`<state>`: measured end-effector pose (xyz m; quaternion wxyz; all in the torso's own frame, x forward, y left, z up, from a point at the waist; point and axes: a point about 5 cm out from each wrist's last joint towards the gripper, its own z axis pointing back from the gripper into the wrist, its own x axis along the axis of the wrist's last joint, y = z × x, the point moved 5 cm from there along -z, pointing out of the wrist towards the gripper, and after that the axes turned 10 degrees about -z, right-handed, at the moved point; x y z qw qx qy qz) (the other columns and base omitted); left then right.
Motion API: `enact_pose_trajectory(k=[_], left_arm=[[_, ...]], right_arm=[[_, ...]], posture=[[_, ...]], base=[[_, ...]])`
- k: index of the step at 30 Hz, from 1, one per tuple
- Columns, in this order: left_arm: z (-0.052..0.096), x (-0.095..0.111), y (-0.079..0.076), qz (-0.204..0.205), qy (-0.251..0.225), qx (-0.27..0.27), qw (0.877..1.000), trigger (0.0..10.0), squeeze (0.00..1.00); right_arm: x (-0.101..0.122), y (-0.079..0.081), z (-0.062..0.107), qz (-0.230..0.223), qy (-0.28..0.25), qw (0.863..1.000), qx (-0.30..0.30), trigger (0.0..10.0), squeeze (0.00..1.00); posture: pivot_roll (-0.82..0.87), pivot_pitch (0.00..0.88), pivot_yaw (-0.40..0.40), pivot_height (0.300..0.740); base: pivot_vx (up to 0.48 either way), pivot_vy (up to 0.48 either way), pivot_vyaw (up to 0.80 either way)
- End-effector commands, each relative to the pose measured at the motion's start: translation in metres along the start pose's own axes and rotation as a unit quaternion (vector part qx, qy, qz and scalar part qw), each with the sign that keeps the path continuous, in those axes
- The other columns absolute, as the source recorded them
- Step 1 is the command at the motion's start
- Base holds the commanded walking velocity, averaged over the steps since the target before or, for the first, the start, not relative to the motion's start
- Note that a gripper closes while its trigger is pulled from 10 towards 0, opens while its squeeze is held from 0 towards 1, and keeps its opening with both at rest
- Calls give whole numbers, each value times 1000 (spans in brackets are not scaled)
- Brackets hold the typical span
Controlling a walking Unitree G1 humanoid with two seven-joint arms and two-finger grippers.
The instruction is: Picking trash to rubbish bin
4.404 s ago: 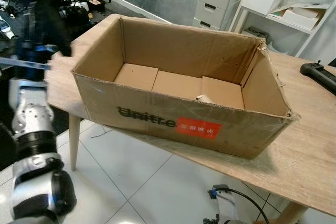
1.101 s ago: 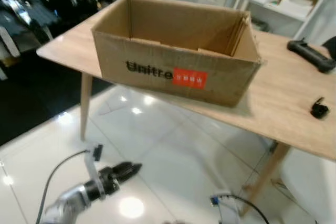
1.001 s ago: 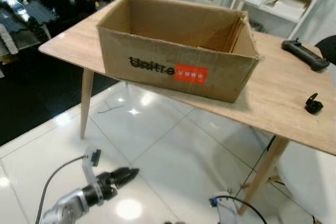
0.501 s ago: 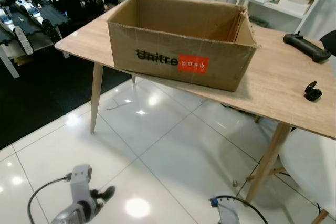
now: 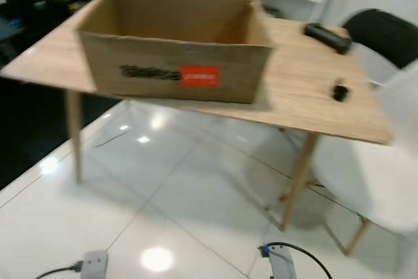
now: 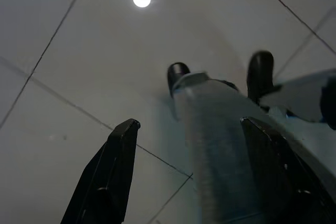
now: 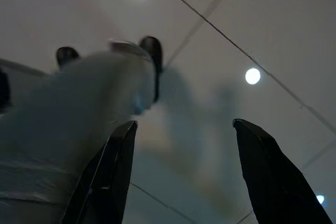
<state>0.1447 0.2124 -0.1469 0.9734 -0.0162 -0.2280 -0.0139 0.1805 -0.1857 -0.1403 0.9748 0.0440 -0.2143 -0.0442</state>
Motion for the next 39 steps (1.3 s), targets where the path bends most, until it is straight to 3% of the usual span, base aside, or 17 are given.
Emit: enact_pose_trajectory(k=[1,18,39], left_arm=[[1,-13,-3,-10,17,1,1000,10000,0],[-2,-4,-8,-50,13,6,999,10000,0],[-3,-6,-12,-62,17,7,998,10000,0]], right_arm=[[-8,-1,0,-6,13,1000,-2,10000,0],[-12,-1,0,-12,16,1000,-3,10000,0],[-11,-3,1,-9,17,1000,-4,10000,0]], posture=[[50,57,-21,740],[42,68,-15,740],[47,70,-22,740]], base=[[0,0,-800],[0,0,-800],[0,0,-800]])
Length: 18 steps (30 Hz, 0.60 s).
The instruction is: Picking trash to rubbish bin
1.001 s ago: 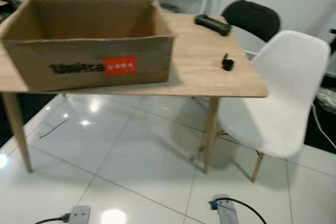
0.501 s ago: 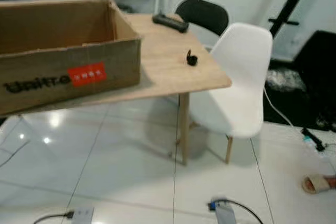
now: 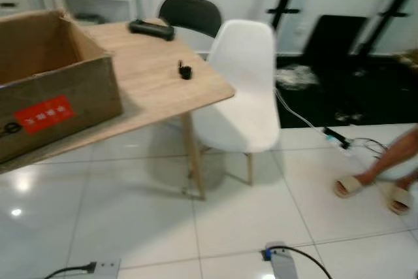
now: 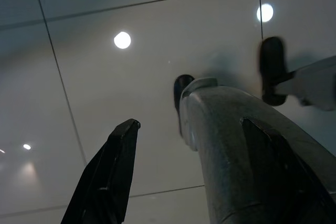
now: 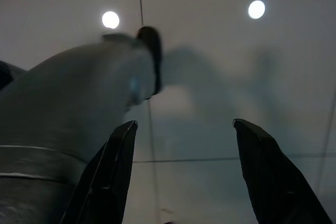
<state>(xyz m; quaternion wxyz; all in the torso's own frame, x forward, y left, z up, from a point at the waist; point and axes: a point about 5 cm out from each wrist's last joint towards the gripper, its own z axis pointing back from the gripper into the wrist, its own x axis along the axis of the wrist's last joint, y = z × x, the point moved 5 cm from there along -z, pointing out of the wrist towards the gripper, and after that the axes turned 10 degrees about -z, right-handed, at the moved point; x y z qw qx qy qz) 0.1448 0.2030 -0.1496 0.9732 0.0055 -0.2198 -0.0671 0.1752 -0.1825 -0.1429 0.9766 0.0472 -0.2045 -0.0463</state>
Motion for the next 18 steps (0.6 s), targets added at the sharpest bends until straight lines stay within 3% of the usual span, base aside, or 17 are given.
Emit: enact_pose_trajectory(k=[1,12,18], left_arm=[[0,-4,-3,-6,8,-2,1000,10000,0],[-1,-2,-6,-17,6,-5,1000,10000,0],[-1,-1,-7,-23,6,-8,1000,10000,0]], right_arm=[[-5,-5,1,-6,7,1000,-7,10000,0],[-5,-7,1,-9,5,1000,-9,10000,0],[3,-7,1,-35,-15,999,-5,10000,0]], posture=[[47,70,-22,740],[42,72,-18,740],[40,76,-17,740]], base=[[0,0,-800],[0,0,-800],[0,0,-800]])
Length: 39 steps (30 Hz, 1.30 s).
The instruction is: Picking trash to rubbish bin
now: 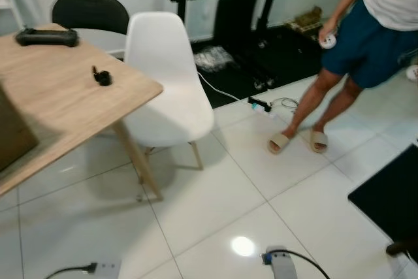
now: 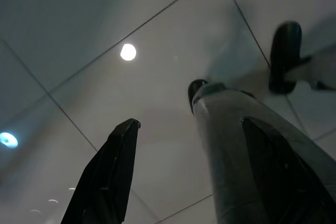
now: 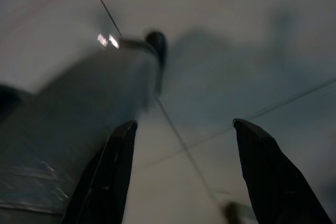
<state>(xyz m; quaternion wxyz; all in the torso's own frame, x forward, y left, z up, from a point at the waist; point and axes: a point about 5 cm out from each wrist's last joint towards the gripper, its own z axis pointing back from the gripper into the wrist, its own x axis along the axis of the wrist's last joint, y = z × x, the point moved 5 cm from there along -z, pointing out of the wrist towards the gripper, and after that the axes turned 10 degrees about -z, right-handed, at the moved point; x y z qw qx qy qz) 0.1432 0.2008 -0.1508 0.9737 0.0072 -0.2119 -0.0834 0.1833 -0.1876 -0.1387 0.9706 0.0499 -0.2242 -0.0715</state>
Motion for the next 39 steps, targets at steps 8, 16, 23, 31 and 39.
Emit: enact_pose_trajectory(k=[8,16,23,31,39], left_arm=[[-1,1,-7,-18,0,-10,1000,10000,0],[-2,4,-9,-20,-4,-13,1000,10000,0],[-2,3,-10,-26,-2,-15,1000,10000,0],[-1,1,-11,-30,0,-17,999,10000,0],[-1,-1,-12,-41,3,-20,999,10000,0]], right_arm=[[60,22,2,-79,-81,990,87,10000,0],[109,73,14,-90,-138,958,235,10000,0],[207,80,48,-231,-284,885,289,10000,0],[274,71,88,-252,-389,831,307,10000,0],[331,30,133,-259,-500,793,230,10000,0]], posture=[[34,65,-24,740],[37,61,-27,740],[32,66,-22,740],[43,75,-21,740],[46,79,-24,740]], base=[[0,0,-800],[0,0,-800],[0,0,-800],[0,0,-800],[0,0,-500]])
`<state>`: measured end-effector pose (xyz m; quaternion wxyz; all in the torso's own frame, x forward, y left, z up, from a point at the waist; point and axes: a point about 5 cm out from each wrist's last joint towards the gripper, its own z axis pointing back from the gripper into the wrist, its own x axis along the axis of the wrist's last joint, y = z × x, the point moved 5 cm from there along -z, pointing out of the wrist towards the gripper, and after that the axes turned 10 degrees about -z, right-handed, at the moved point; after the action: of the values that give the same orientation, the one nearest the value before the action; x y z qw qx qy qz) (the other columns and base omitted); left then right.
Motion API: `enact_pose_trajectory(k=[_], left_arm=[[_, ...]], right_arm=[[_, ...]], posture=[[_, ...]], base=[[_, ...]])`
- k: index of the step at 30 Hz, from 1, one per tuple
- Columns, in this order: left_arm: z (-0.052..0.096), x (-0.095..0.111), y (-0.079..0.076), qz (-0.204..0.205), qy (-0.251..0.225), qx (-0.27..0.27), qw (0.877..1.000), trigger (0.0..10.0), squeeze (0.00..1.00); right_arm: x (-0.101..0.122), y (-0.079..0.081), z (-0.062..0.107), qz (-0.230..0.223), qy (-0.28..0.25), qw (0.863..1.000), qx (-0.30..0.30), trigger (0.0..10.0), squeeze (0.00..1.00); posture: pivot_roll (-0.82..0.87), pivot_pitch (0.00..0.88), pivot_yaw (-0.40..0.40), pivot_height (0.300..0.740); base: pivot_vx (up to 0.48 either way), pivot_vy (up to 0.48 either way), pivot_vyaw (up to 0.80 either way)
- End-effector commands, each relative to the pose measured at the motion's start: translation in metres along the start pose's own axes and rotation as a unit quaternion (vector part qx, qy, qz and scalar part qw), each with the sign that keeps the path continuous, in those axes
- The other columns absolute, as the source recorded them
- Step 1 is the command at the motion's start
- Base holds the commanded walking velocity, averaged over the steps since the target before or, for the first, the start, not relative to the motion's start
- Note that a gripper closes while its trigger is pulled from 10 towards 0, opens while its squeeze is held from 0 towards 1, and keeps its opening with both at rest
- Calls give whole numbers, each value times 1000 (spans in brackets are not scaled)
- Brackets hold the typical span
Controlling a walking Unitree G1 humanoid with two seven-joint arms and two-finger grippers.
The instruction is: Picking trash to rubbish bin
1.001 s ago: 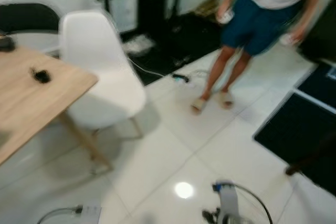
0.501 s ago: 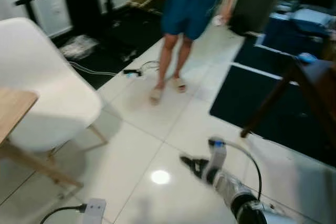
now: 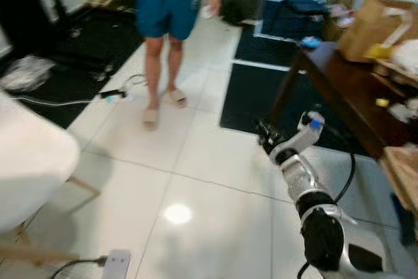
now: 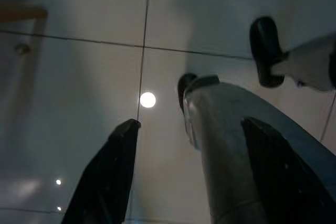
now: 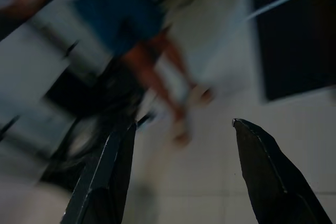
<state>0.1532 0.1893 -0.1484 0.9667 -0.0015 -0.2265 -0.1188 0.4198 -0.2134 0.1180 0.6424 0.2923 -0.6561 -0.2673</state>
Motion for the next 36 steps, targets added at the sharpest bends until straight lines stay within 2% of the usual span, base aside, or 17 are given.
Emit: enact_pose_trajectory(k=[1,2,3,6,9,11,12,14,15,16,18,21,31,32,34,35,36], left_arm=[[1,-12,-3,-8,20,-6,1000,10000,0],[1,-13,-4,-10,20,-7,1000,10000,0],[1,-13,-4,-10,20,-7,1000,10000,0],[1,-13,-5,-14,20,-9,1000,10000,0],[1,-12,-6,-17,19,-11,1000,10000,0],[1,-12,-6,-21,18,-12,1000,10000,0],[1,-11,-6,-23,18,-12,1000,10000,0],[1,-11,-6,-25,18,-12,999,10000,0],[1,-11,-7,-27,18,-13,999,10000,0],[1,-11,-7,-27,18,-13,999,10000,0],[1,-11,-7,-32,18,-15,999,10000,0],[1,-11,-8,-36,19,-17,999,10000,0],[1,-11,-8,-40,19,-19,999,10000,0],[1,-11,-8,-39,18,-18,999,10000,0],[1,-11,-8,-38,18,-17,999,10000,0],[1,-12,-8,-34,18,-18,999,10000,0],[1,-12,-7,-34,19,-18,999,10000,0]], right_arm=[[10,1,-2,-5,-23,1000,-7,10000,0],[42,4,-7,7,-68,998,-12,10000,0],[42,4,-7,7,-68,998,-12,10000,0],[75,7,-9,29,-112,993,-16,10000,0],[102,7,-8,99,-144,983,-47,10000,0],[118,6,-5,122,-165,977,-60,10000,0],[125,5,-4,133,-175,973,-67,10000,635],[132,4,-2,145,-185,969,-75,10000,635],[138,4,-1,155,-193,966,-77,10000,1000],[138,4,-1,155,-193,966,-77,10000,1000],[152,4,2,169,-209,960,-84,10000,1000],[156,6,2,177,-213,957,-84,10000,1000],[154,11,0,187,-215,955,-82,10000,1000],[154,12,-1,183,-214,956,-79,10000,898],[153,12,-1,180,-214,957,-76,10000,898],[155,15,-1,176,-217,957,-73,10000,114],[156,16,-1,176,-220,957,-72,10000,0]], posture=[[46,79,-24,740],[46,79,-24,740],[46,79,-24,740],[46,79,-24,740],[45,77,-27,740],[45,77,-27,740],[46,77,-28,740],[46,77,-28,740],[45,77,-27,740],[45,77,-27,740],[43,77,-26,740],[39,78,-24,740],[41,82,-20,740],[41,82,-20,740],[41,82,-20,740],[43,81,-20,740],[43,81,-19,740]], base=[[0,0,0],[0,0,0],[0,0,0],[0,0,0],[0,0,-800],[0,0,-800],[0,0,-800],[0,0,-800],[0,0,-800],[0,0,-800],[0,0,-800],[0,0,-800],[0,0,-800],[0,0,-800],[0,0,-800],[0,0,-800],[0,0,-800]])
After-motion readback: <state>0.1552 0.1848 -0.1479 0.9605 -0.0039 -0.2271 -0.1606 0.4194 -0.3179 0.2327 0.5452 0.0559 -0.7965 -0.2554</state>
